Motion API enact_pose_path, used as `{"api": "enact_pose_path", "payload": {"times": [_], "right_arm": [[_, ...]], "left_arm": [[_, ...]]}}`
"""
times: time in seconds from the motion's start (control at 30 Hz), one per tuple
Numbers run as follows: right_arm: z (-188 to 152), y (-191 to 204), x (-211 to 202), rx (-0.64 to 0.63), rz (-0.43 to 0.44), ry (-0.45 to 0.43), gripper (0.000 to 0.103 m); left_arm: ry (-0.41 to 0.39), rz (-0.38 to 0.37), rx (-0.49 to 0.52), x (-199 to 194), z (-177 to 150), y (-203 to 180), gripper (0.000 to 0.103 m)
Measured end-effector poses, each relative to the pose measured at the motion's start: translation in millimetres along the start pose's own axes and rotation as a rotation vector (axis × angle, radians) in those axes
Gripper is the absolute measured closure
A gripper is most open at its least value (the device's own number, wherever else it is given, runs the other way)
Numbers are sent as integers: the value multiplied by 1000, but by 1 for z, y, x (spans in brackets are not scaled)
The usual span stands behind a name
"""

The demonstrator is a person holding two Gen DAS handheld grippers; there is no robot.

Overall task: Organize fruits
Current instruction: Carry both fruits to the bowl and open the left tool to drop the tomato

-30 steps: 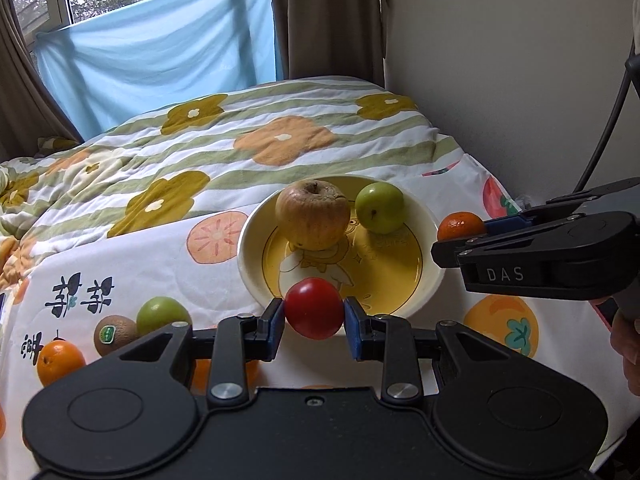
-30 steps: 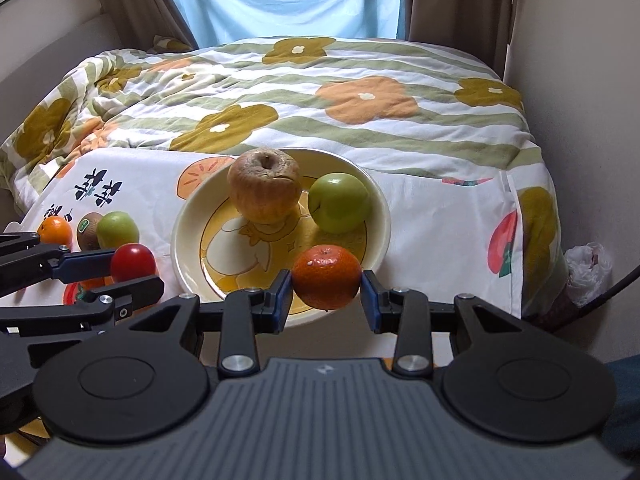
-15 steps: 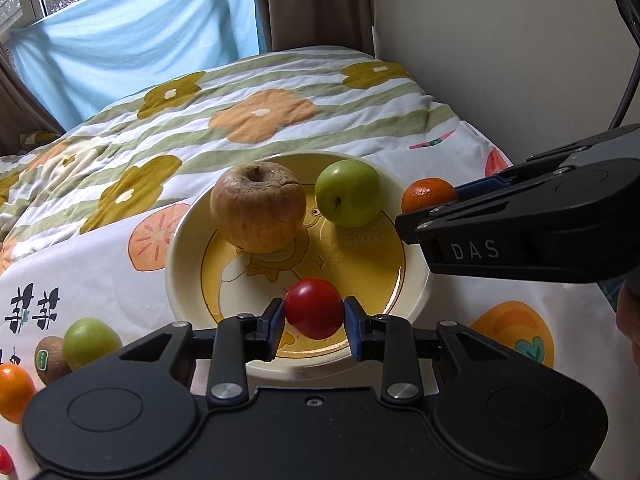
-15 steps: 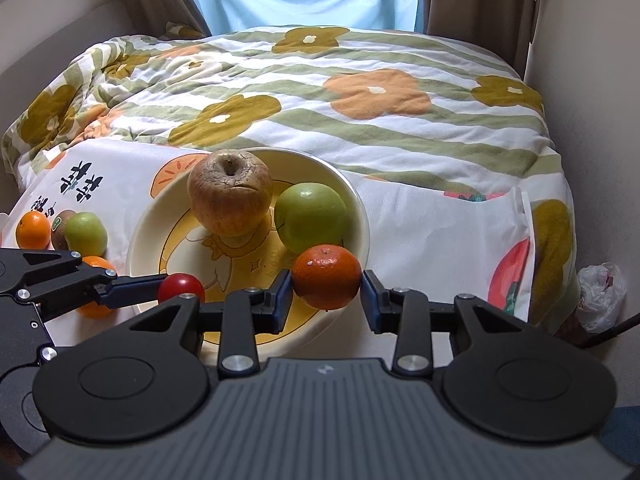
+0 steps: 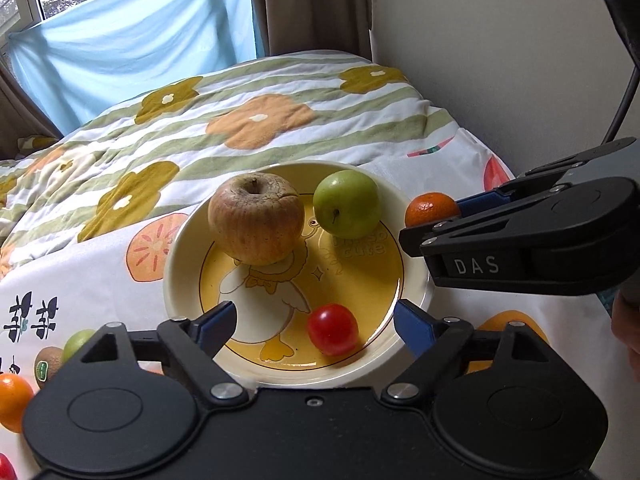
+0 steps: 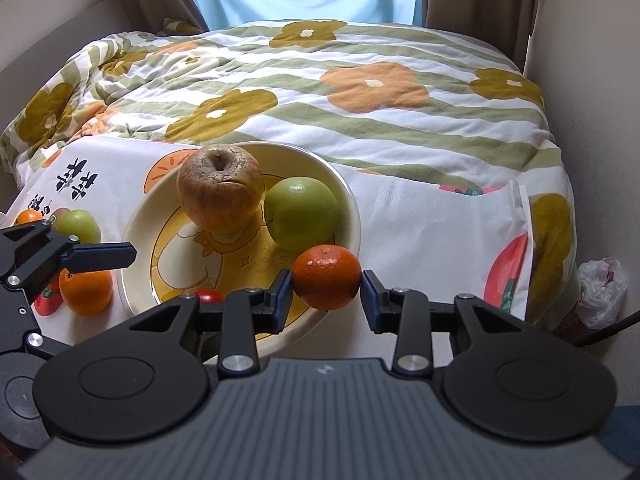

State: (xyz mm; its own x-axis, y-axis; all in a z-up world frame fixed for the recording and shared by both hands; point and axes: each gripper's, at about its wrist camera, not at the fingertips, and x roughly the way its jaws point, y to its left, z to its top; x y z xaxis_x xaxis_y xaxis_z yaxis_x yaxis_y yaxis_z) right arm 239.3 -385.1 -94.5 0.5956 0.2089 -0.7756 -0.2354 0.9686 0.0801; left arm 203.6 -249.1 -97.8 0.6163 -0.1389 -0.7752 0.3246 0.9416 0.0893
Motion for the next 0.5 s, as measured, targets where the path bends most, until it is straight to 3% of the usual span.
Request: {"api": "enact_pose_path", "payload": {"times": [0.5], "right_arm": [[1,27,21,-41,79,35,52]], "left_arm": [[33,71,-52,-27,-16,28,14]]}}
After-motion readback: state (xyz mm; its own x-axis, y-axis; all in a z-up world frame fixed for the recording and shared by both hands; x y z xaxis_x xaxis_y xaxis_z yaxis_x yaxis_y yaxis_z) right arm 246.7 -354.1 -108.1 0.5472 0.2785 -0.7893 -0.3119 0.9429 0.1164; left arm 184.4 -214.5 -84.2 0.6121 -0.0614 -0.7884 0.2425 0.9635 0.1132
